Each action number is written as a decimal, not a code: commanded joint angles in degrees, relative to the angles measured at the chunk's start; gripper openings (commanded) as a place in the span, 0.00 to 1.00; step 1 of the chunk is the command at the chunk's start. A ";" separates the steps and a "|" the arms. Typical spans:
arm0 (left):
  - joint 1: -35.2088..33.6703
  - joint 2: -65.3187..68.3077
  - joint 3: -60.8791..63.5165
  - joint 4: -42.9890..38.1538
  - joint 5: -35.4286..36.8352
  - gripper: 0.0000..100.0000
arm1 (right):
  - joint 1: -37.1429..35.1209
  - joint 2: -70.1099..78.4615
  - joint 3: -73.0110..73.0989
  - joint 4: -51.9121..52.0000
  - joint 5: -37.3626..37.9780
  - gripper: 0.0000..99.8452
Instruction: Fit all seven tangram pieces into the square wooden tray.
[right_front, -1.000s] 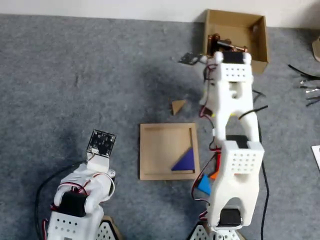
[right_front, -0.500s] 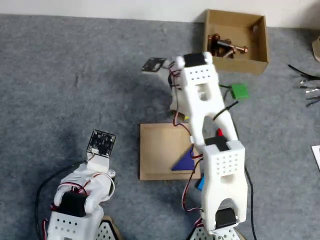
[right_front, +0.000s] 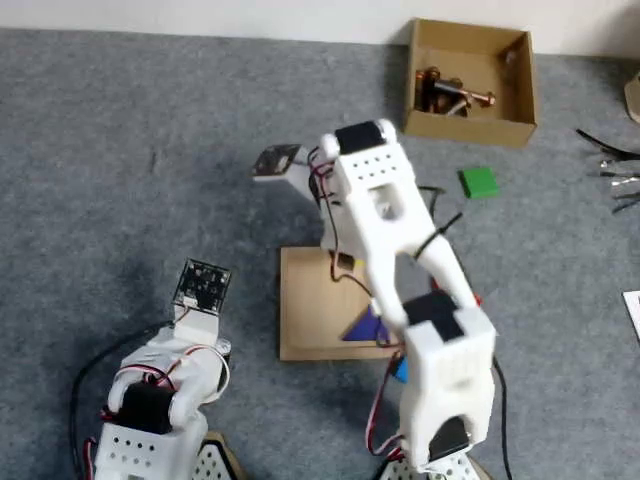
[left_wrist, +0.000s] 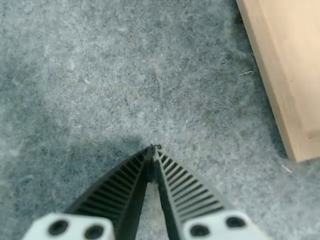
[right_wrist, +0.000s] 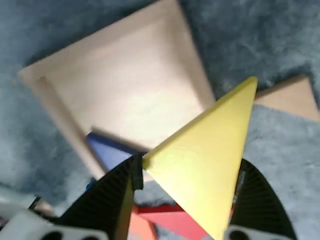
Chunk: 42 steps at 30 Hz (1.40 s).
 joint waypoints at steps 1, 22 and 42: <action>0.84 -0.22 1.10 0.26 0.35 0.01 | -1.27 -9.71 6.29 0.75 1.41 0.21; 0.84 -0.22 1.10 0.26 0.35 0.01 | -7.34 -27.56 48.92 -32.84 11.52 0.21; 0.84 -0.22 1.10 0.26 0.35 0.01 | -7.69 -27.38 48.57 -43.56 13.71 0.27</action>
